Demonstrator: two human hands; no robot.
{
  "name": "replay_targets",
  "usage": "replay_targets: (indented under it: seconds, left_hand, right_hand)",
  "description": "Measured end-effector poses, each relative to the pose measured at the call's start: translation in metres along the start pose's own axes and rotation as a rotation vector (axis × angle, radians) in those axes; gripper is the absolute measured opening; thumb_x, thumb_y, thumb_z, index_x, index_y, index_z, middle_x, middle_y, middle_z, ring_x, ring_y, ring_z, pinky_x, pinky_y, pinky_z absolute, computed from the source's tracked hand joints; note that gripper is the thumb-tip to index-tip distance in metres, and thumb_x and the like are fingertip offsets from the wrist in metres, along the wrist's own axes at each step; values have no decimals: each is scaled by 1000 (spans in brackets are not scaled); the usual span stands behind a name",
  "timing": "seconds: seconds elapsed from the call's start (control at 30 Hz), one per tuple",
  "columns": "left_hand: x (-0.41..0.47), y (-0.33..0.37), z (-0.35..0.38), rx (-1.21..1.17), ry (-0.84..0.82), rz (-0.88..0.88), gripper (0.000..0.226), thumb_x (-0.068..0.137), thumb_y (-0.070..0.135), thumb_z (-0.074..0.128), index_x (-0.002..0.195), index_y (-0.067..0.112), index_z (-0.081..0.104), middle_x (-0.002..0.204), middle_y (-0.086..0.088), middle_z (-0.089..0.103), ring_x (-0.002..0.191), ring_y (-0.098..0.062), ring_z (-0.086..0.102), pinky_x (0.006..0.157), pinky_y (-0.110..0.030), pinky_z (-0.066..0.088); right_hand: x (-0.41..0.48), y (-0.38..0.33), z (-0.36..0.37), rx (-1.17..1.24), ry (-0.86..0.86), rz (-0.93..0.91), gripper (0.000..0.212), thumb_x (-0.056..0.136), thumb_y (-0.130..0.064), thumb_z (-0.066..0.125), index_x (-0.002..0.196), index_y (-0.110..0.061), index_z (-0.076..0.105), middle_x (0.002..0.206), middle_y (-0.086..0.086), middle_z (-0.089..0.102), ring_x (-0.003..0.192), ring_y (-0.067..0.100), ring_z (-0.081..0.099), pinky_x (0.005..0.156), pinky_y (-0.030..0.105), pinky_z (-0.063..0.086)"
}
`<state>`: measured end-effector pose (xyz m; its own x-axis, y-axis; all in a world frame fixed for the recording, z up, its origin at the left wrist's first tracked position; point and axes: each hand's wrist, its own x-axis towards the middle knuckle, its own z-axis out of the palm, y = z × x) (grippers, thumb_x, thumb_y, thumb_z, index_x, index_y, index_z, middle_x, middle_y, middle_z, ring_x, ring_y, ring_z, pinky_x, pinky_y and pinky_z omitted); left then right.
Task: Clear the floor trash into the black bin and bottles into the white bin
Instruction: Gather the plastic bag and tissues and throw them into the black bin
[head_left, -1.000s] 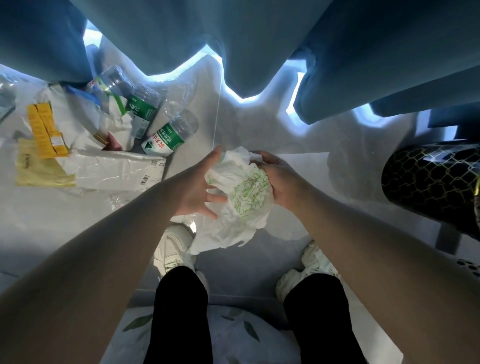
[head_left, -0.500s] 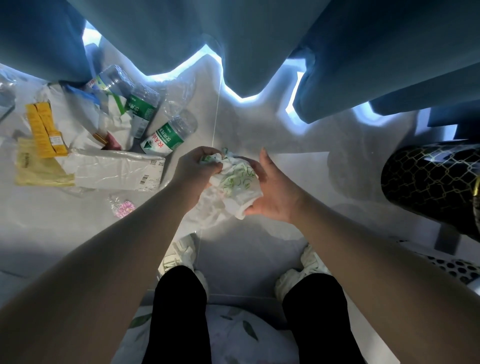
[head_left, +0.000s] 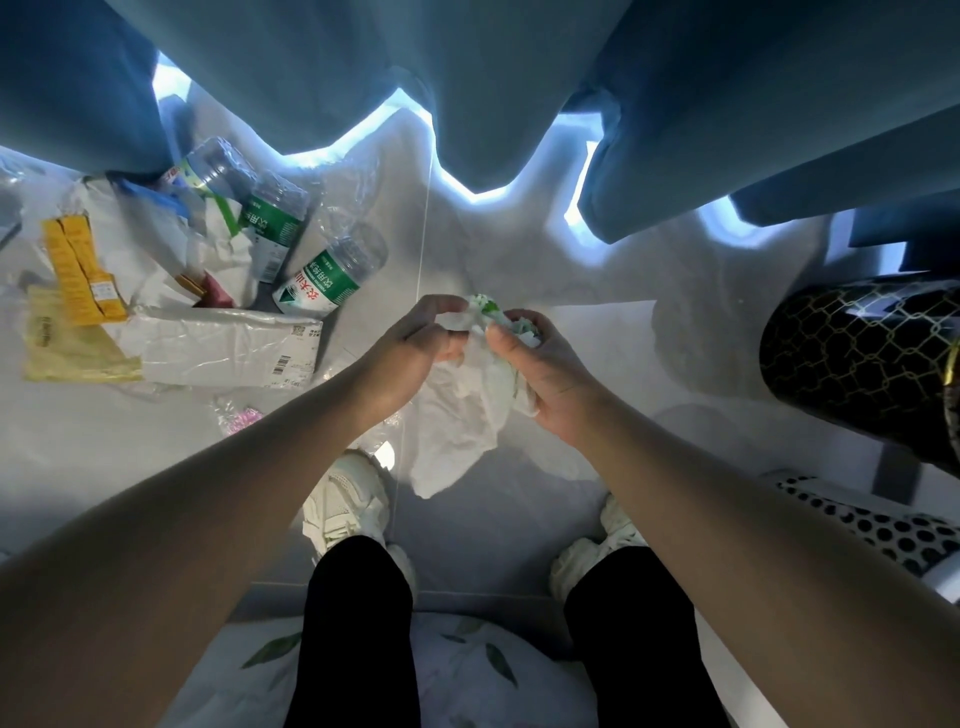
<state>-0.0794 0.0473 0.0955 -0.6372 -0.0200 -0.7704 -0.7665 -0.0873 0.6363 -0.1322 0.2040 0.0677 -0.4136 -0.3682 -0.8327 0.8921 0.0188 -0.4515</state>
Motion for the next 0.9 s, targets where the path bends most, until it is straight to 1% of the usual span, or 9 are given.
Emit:
replay_targets:
  seconds: [0.07, 0.17, 0.23, 0.33, 0.43, 0.5, 0.57, 0.77, 0.9]
  left_hand:
    - [0, 2, 1, -132, -30, -42, 57, 79, 12, 39, 136, 12, 42, 108, -9, 65, 106, -18, 62, 85, -17, 49]
    - [-2, 1, 0, -373, -44, -136, 55, 89, -8, 29, 141, 10, 34, 105, -16, 69, 93, -23, 69, 82, -22, 54]
    - [-3, -2, -2, -434, 14, -135, 50, 91, -7, 34, 137, 13, 37, 97, -13, 73, 90, -23, 70, 85, -30, 52]
    - [-4, -11, -6, -421, 115, -196, 42, 92, 2, 51, 131, 18, 47, 107, -11, 65, 108, -29, 61, 92, -45, 50]
    - [-7, -22, -7, -400, -66, -411, 44, 94, 35, 52, 136, 25, 45, 130, -12, 57, 118, -31, 56, 99, -56, 42]
    - [-7, -24, -6, -451, -197, -511, 60, 88, 59, 45, 137, 24, 43, 128, -14, 61, 116, -32, 59, 104, -59, 35]
    - [-4, -21, -2, -541, -231, -520, 71, 85, 71, 36, 132, 19, 49, 125, -15, 63, 116, -34, 59, 105, -58, 34]
    - [-2, -7, -1, -669, -269, -474, 78, 76, 79, 38, 130, 24, 50, 125, -19, 62, 111, -38, 62, 93, -57, 48]
    - [2, 1, -6, -609, -319, -447, 76, 72, 73, 44, 124, 20, 56, 115, -16, 67, 104, -32, 66, 87, -47, 55]
  right_hand:
    - [-2, -1, -2, -64, 37, -28, 25, 80, -6, 72, 95, -13, 54, 88, 7, 65, 78, 20, 64, 73, 34, 55]
    - [-3, -5, -4, -148, 69, -45, 25, 79, -3, 73, 88, -13, 52, 81, 6, 63, 71, 17, 62, 65, 28, 56]
    - [-2, -6, -6, -212, 100, -63, 27, 77, -4, 76, 89, -10, 53, 79, 5, 63, 69, 15, 61, 65, 27, 55]
    - [0, -12, -7, -264, 157, -74, 25, 76, -7, 79, 83, -13, 55, 77, 2, 64, 68, 14, 61, 66, 26, 53]
    - [3, -21, -8, -286, 172, -69, 23, 78, -15, 79, 83, -17, 57, 83, 1, 65, 77, 18, 62, 74, 31, 55]
    - [5, -23, -6, -333, 180, -86, 25, 77, -19, 80, 85, -17, 56, 87, 3, 65, 81, 19, 62, 79, 35, 55]
    - [6, -23, -4, -492, 189, -135, 31, 74, -23, 83, 83, -19, 54, 87, 2, 63, 79, 17, 60, 74, 32, 53]
    - [0, -21, 9, -1025, 47, -392, 46, 68, -32, 85, 80, -22, 42, 82, -4, 54, 70, 10, 51, 58, 15, 40]
    - [1, -11, 11, -1276, -93, -642, 52, 68, -32, 85, 95, -6, 49, 97, 7, 52, 78, 25, 57, 65, 34, 49]
